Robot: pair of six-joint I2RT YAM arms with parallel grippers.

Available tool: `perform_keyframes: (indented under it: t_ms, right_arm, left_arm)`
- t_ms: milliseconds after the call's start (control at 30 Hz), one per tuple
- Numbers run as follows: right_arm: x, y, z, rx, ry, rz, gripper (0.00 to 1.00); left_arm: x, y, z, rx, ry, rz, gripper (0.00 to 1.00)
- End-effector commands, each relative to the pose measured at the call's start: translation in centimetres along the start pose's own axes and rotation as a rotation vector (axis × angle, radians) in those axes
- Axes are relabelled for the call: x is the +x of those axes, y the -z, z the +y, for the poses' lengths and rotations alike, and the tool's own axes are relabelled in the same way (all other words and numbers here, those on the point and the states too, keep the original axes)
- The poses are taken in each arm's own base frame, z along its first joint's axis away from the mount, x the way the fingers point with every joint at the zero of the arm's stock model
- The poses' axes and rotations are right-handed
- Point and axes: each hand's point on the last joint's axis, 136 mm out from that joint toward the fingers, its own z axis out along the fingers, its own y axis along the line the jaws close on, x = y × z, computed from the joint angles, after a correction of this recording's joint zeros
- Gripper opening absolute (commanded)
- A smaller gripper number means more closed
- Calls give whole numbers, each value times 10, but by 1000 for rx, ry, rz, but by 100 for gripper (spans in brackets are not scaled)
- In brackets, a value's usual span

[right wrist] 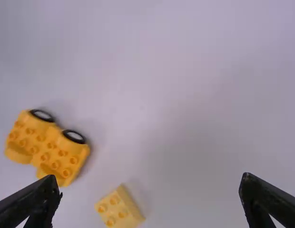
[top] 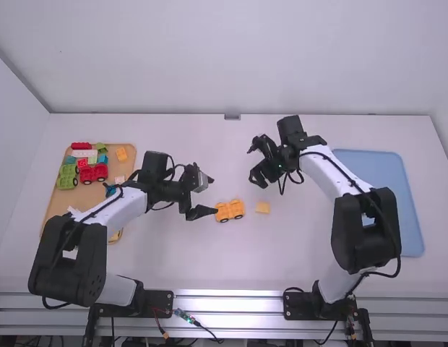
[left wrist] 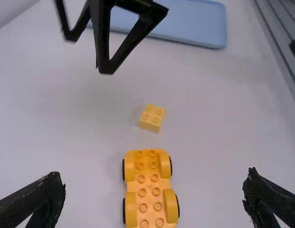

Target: Assemble lego blocks to make yellow taxi

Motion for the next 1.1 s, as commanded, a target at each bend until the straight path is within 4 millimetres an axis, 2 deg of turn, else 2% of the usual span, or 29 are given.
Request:
perform_keyframes:
  t_ms: [0, 133, 233, 300, 433, 567, 700, 733, 800, 833, 1067]
  right_arm:
    - [-3, 7, 36, -134, 221, -120, 99]
    - [4, 8, 37, -121, 280, -231, 99]
    - [17, 18, 54, -157, 397, -363, 99]
    - [23, 21, 57, -164, 432, -414, 99]
    - [42, 21, 51, -152, 428, -497, 99]
    - [58, 14, 46, -136, 407, -499, 99]
    - [73, 1, 49, -151, 473, -480, 99]
    - [77, -4, 46, -143, 487, -464, 99]
    - [79, -7, 44, -134, 487, -447, 99]
    - [84, -11, 41, -125, 476, -416, 99]
    - [82, -16, 41, -107, 488, -395, 99]
  left_arm:
    - [-6, -2, -22, 67, -101, -106, 99]
    - [-4, -6, -18, 8, -60, -149, 99]
    - [4, -5, -6, -99, 21, -149, 99]
    - [9, -5, -4, -139, 40, -146, 99]
    - [19, -5, -9, -154, 55, -136, 99]
    - [25, -15, -9, -127, 79, -123, 99]
    - [41, -39, -8, -100, 82, -65, 99]
    - [48, -50, -9, -80, 76, -43, 99]
    - [52, -54, -9, -76, 78, -31, 99]
    - [60, -63, -6, -91, 84, -1, 99]
    - [76, -76, 5, -145, 96, 17, 99]
